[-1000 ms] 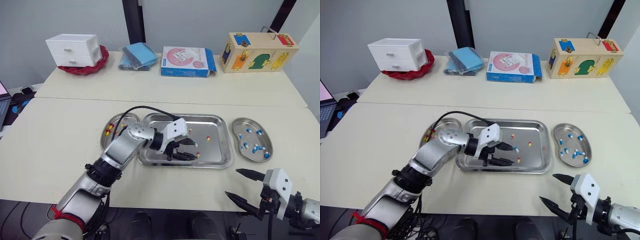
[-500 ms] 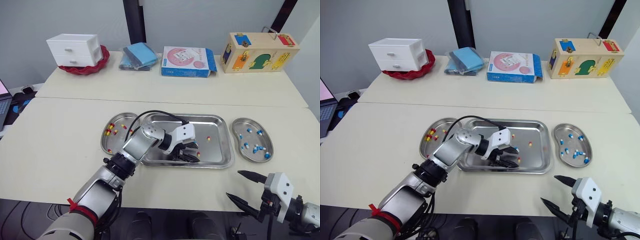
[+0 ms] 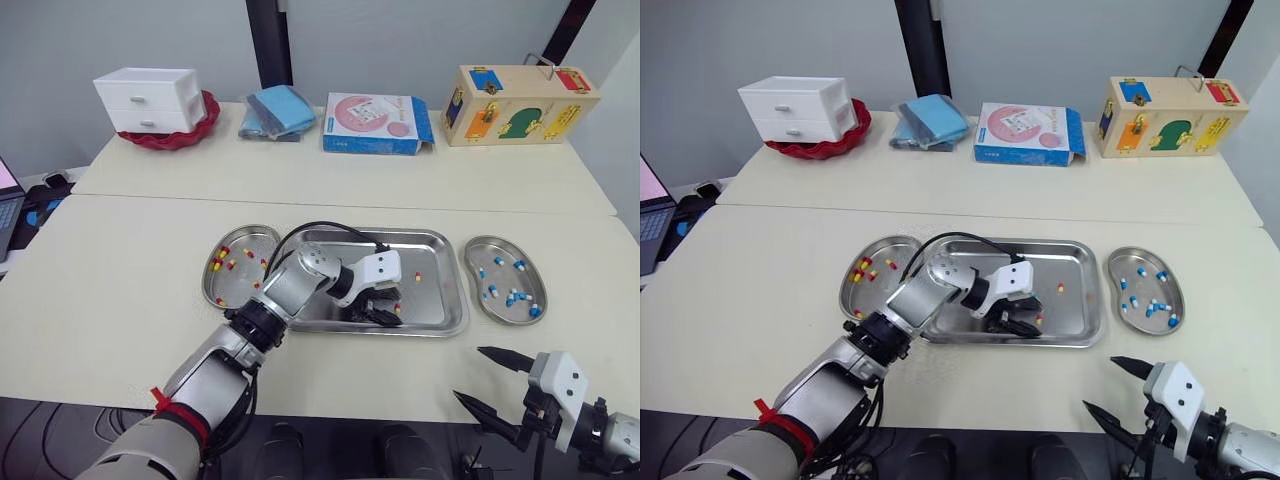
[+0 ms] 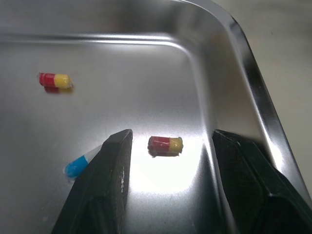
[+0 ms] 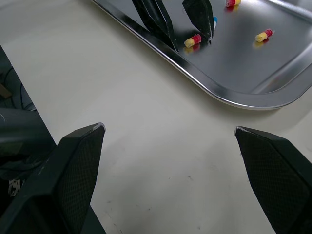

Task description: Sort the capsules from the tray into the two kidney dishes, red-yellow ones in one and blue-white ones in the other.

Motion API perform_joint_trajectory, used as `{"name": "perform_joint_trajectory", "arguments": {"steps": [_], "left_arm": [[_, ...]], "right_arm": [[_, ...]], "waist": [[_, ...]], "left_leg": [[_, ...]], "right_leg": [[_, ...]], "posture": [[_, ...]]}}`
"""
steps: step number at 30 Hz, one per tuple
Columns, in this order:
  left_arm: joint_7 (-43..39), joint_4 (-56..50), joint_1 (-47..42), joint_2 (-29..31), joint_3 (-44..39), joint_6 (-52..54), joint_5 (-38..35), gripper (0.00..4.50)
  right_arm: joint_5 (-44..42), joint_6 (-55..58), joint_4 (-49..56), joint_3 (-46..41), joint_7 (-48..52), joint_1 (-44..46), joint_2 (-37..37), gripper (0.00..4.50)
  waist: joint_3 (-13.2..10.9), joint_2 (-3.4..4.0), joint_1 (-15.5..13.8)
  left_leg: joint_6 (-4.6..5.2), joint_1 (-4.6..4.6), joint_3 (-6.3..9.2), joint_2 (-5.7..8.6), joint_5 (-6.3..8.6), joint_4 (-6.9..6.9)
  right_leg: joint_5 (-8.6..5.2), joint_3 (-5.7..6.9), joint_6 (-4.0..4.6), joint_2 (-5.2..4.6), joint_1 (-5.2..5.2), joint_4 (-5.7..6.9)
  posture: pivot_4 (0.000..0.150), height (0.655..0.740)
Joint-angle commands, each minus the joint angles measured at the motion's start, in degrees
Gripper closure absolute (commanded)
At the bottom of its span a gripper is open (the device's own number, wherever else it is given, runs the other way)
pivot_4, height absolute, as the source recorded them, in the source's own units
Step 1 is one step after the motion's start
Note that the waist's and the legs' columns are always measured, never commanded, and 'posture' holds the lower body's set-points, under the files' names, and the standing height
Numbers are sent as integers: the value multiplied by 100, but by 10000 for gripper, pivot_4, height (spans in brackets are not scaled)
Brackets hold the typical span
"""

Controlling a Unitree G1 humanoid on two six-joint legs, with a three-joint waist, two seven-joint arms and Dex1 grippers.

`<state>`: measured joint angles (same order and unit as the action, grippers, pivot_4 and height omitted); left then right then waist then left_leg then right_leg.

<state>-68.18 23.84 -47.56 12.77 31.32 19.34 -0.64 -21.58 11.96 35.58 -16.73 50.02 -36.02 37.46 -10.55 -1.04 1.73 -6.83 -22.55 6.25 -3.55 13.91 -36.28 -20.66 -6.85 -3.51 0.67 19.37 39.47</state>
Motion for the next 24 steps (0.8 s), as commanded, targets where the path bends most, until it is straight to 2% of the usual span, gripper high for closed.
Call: {"name": "perform_joint_trajectory", "arguments": {"steps": [1, 9, 12, 17, 18, 24], "left_arm": [[-46, 146, -158, -98, 82, -172, 169, 18444], [-116, 346, -175, -160, 84, -272, 376, 18444], [-158, 405, -181, -156, 84, -240, 435, 24040], [-193, 437, -178, -162, 79, -126, 457, 39828], [-193, 440, -177, -167, 76, -125, 456, 41282], [-224, 284, -166, -230, -63, -110, 291, 41353]], "right_arm": [[-86, -22, 227, -79, -9, -59, 6, 0], [-126, 147, 369, -73, -89, -22, 23, 0], [-145, 224, 421, -90, -107, -6, 27, 0], [-170, 299, 460, -124, -112, 14, 38, 0], [-176, 307, 461, -128, -112, 18, 41, 0], [-182, 344, 467, -127, -118, 74, 50, 0]], "waist": [[0, 0, 0], [1, 1, 1], [1, 1, 1], [1, 1, 1], [1, 2, 1], [1, 2, 2]], "left_leg": [[0, 0, 0, 0, 0, 0], [0, 3, 1, 0, 0, 0], [0, 5, 0, 0, 0, 0], [0, 7, 1, 0, 0, 0], [0, 7, 1, 0, 0, 0], [0, 9, 1, 0, 0, 0]], "right_leg": [[0, 0, 0, 0, 0, 0], [0, 0, 0, 0, -4, 1], [0, 0, 0, 0, -5, 0], [0, 0, 0, 0, -7, 0], [0, 1, 0, 0, -7, 0], [0, 1, 0, 0, -9, 0]], "posture": [[1500, 7400], [1500, 7400], [1500, 7400], [1500, 7400], [1500, 7400], [1500, 7400]]}}
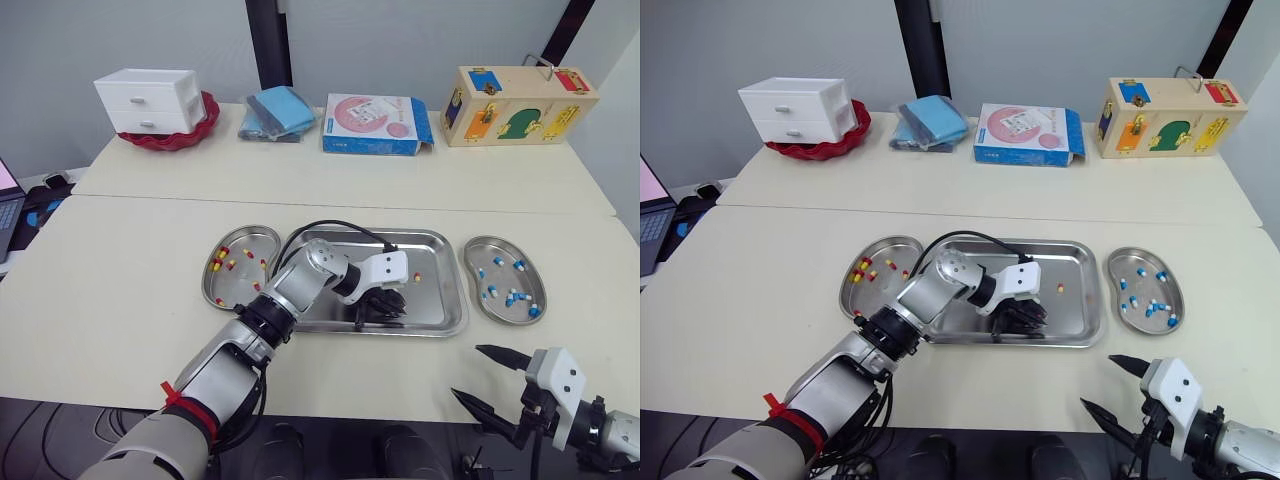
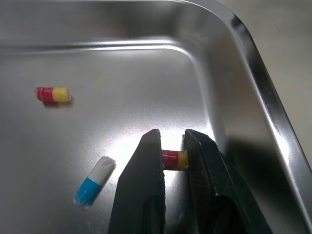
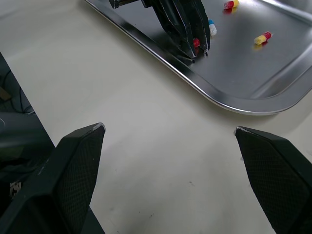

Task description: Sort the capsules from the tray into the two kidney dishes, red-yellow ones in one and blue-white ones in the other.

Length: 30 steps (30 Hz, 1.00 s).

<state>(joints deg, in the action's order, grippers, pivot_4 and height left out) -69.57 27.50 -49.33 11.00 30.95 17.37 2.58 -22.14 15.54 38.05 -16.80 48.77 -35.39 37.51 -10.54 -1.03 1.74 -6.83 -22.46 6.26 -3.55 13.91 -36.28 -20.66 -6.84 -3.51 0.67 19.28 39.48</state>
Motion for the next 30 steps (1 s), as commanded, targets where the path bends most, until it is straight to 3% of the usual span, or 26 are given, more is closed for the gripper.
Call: {"name": "perform_joint_trajectory", "arguments": {"steps": [1, 7, 16, 20, 30], "left_arm": [[-92, -173, -5, -60, -79, 144, -91, 41353], [-125, -1106, -45, 131, -407, 660, -405, 41354], [36, -3333, 653, 1297, -1262, 2199, -1156, 41355], [377, -4369, 1253, 1895, -2037, 3205, -1692, 41355], [1687, -5811, 2529, 2589, -4128, 4875, -2618, 41355]], "right_arm": [[-129, -7, 228, -117, 2, 24, 47, 0], [-145, 24, 267, -107, -25, 120, 53, 0], [-245, -45, 358, 247, 6, 810, 68, 0], [-202, -112, 287, 721, 47, 1316, 48, 0], [157, -940, -486, 1675, 472, 1890, -58, 0]], "waist": [[0, 0, 0], [0, 0, 5], [3, 9, 30], [1, 7, 8], [-1, 3, -1]], "left_leg": [[0, 0, 0, 0, 0, 0], [0, -3, 0, -1, 0, 0], [-1, 3, 0, -5, -1, 2], [-1, 1, 1, -5, -1, -1], [-1, 1, 8, -8, 0, -2]], "right_leg": [[0, 0, 0, 0, 0, 0], [0, 0, 0, 0, 2, 0], [0, -1, 0, 1, 2, 5], [0, 0, 0, 0, 2, 3], [0, 7, 0, -1, 3, 4]], "posture": [[1500, 7400], [1500, 7400], [1500, 7400], [1500, 7400], [1500, 7400]]}}
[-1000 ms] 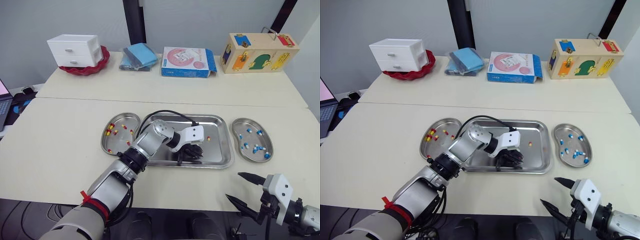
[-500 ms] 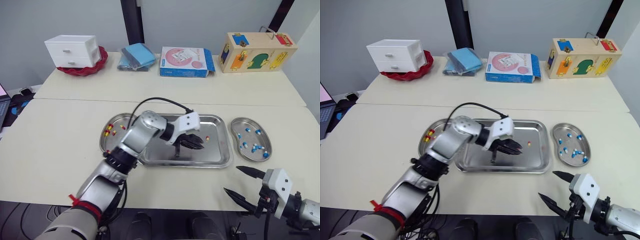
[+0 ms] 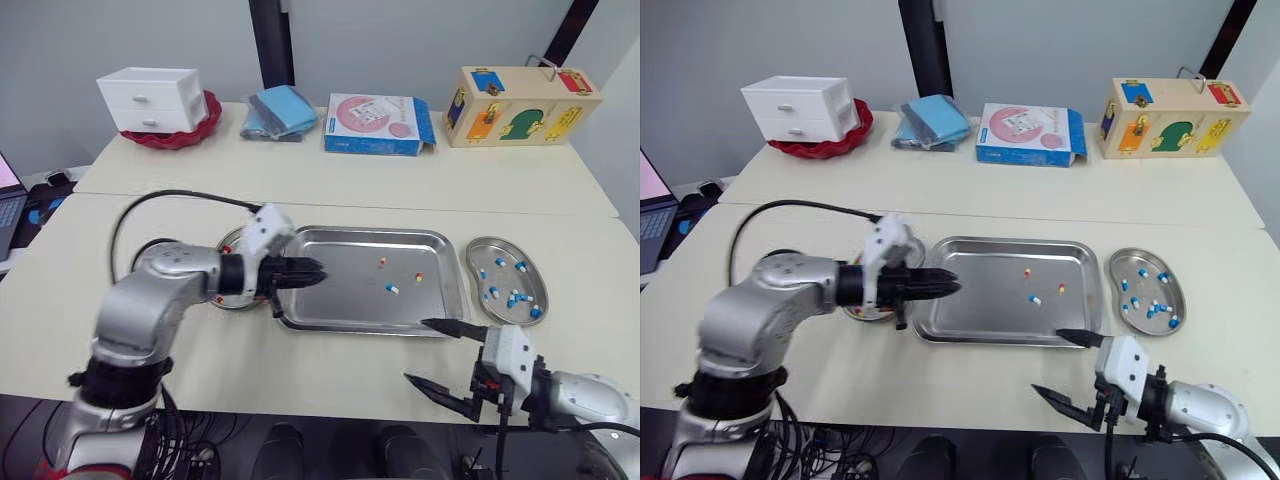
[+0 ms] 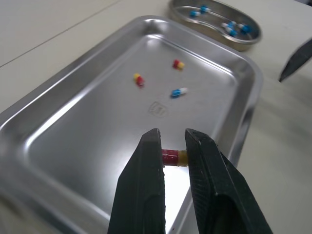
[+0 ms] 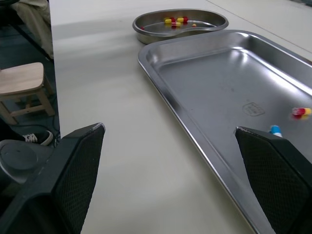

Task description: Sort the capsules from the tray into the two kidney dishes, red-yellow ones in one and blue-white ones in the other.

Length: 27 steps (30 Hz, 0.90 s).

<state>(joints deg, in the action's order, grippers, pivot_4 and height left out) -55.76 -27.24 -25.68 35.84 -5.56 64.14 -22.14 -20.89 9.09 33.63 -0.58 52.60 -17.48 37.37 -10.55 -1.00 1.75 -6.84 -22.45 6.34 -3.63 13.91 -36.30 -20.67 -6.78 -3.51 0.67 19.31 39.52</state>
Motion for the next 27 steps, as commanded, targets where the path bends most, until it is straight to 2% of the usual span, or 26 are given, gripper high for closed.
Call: {"name": "perform_joint_trajectory", "arguments": {"steps": [1, 5, 11, 27], "left_arm": [[436, -381, 278, 145, -631, 225, -161, 41355], [1000, -376, 759, 213, -1311, 248, -158, 41355], [1647, -385, 1217, 60, -1848, 236, -259, 41355], [2599, -175, 1134, -225, -1921, 190, -693, 41355]], "right_arm": [[41, -347, -110, 90, 97, 144, -59, 0], [58, -510, -364, 197, 123, 347, -108, 0], [60, -626, -541, 275, 137, 497, -164, 0], [83, -639, -560, 410, 5, 798, -420, 0]], "waist": [[0, 0, -1], [-1, -1, 0], [-2, -3, -6], [-2, -4, -6]], "left_leg": [[0, 0, 0, 1, 0, -1], [0, 0, 1, 0, 0, 0], [-1, 0, 1, 0, 0, 0], [-1, 0, 2, 0, 0, 0]], "right_leg": [[0, 0, 0, 0, 0, 0], [0, 0, 0, -1, 0, 2], [0, 0, 0, -2, 1, 1], [0, 2, 1, -2, 2, 3]], "posture": [[1500, 7400], [1500, 7400], [1500, 7400], [1500, 7400]]}}
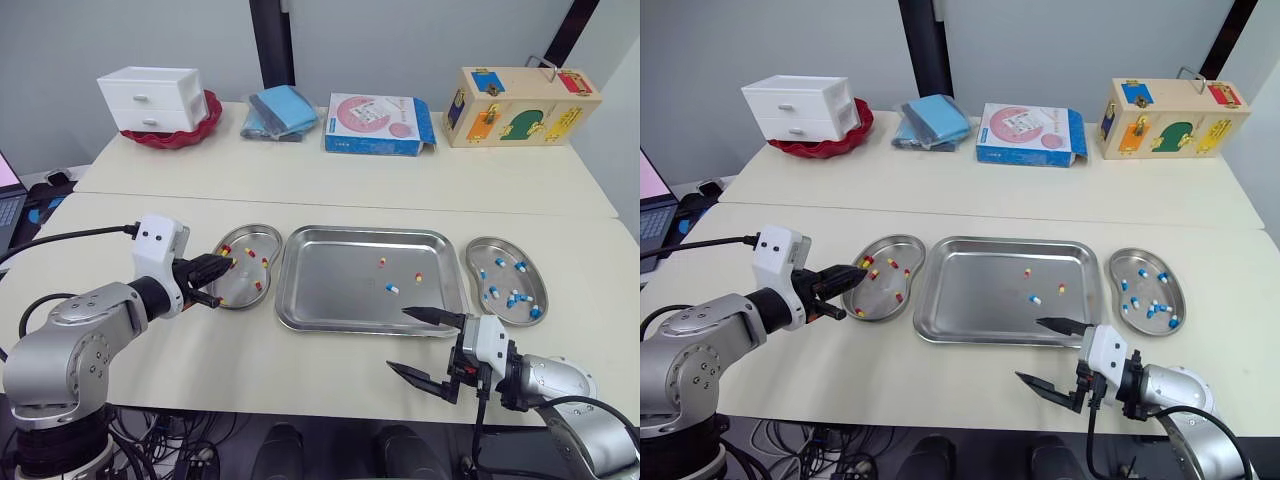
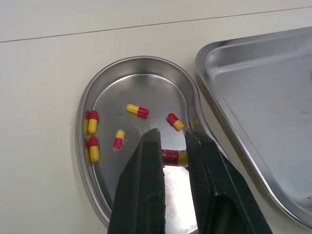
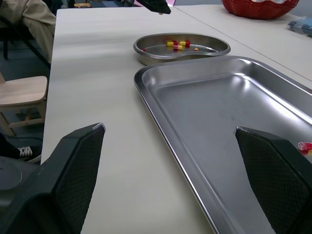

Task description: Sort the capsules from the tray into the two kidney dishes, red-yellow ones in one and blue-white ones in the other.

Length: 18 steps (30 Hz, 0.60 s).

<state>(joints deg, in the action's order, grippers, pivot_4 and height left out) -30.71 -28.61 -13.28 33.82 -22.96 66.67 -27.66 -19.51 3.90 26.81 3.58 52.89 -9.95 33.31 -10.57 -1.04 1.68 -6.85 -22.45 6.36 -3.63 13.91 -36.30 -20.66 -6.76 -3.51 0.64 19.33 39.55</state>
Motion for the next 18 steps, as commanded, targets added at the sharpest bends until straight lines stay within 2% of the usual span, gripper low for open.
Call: {"name": "perform_joint_trajectory", "arguments": {"steps": [1, 7, 8, 9, 18], "left_arm": [[142, -10, -125, -64, -223, -54, -183, 37855], [298, 73, -3, -45, -204, -401, -133, 20207], [306, 95, 18, -34, -201, -466, -126, 16170], [310, 127, 34, -24, -202, -510, -130, 14548], [161, 254, 337, 123, -324, -1125, -166, 14548]], "right_arm": [[-52, -107, 137, 7, -37, 36, -21, 0], [-55, -70, 199, 35, -84, -34, -11, 0], [-58, -62, 209, 33, -89, -44, -6, 0], [-61, -55, 219, 32, -92, -55, 0, 0], [-81, 32, 294, -75, -175, -95, 40, 0]], "waist": [[0, 0, 3], [0, 0, 5], [0, 0, 5], [0, 0, 5], [0, 0, 7]], "left_leg": [[0, 0, 0, 0, 0, 0], [0, 0, 0, 0, 0, 0], [0, 0, 0, 0, 0, 1], [0, 0, 0, 0, 0, 0], [0, 0, -1, 0, 0, 1]], "right_leg": [[0, 0, 0, 0, 0, 0], [0, 0, 0, 0, 1, 0], [0, 0, 0, 0, 1, 0], [0, 0, 0, 0, 1, 0], [0, -1, 0, 0, 2, 0]], "posture": [[1500, 7400], [1500, 7400], [1500, 7400], [1500, 7400], [1500, 7400]]}}
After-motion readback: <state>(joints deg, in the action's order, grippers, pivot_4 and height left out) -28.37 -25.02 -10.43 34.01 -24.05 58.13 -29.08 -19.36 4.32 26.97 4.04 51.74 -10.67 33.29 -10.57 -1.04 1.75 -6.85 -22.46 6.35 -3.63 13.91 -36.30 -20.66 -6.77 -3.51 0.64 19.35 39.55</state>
